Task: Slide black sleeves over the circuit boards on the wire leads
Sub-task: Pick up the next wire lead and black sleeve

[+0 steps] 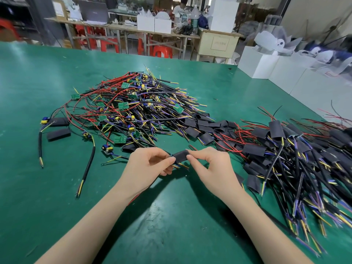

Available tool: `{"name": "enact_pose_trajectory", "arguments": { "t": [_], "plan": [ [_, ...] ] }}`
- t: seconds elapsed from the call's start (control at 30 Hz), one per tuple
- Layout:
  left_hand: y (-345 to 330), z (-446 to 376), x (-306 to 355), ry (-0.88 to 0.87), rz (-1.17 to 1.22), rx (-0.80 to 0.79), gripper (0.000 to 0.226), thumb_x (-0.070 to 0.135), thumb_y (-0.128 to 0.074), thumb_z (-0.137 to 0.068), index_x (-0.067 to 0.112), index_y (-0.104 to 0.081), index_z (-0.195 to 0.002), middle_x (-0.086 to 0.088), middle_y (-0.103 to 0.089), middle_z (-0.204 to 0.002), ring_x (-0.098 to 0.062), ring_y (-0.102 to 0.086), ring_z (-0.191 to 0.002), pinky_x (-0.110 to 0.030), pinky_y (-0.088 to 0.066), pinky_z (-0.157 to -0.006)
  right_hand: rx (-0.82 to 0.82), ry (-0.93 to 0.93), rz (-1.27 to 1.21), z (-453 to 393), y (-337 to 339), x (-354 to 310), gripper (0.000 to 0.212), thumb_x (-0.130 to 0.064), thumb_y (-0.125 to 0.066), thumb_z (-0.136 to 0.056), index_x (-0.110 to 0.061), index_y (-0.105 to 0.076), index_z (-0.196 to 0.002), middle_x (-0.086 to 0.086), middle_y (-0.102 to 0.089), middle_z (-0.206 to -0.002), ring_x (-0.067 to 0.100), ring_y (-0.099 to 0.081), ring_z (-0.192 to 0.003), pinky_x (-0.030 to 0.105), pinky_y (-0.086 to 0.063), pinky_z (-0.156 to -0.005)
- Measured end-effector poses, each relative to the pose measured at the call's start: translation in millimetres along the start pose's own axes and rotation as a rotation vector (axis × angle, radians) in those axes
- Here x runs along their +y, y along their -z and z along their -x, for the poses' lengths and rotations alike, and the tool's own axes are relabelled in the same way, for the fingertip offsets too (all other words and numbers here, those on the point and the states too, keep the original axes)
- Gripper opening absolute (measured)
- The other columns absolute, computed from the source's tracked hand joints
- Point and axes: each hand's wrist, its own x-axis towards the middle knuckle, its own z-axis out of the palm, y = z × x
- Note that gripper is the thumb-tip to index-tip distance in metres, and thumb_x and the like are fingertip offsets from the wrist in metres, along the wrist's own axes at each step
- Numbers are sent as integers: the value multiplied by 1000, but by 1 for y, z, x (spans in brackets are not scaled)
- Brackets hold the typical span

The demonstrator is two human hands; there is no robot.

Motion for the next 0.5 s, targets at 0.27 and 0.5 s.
{"name": "enact_pose_trajectory", "arguments": {
  "t": [0.27,0.5],
  "plan": [
    [0,0,15,272,557,-94,12,11,-69,-76,3,-76,-80,-22,-73,-84,-27,-74,-76,-25,-59,-66,95,-62,-68,-6,8,-1,16,-10,-71,-84,-16,-77,-97,-4,-75,-83,15,-66,-74,32,-48,-75],
    [-1,1,10,348,389,-33,8,1,-65,-88,-1,-68,-81,-23,-73,-82,-30,-74,-77,-21,-57,-57,110,-59,-71,-3,5,-7,18,-6,-72,-82,-15,-77,-96,-2,-74,-83,8,-64,-74,14,-44,-73]
  ]
}}
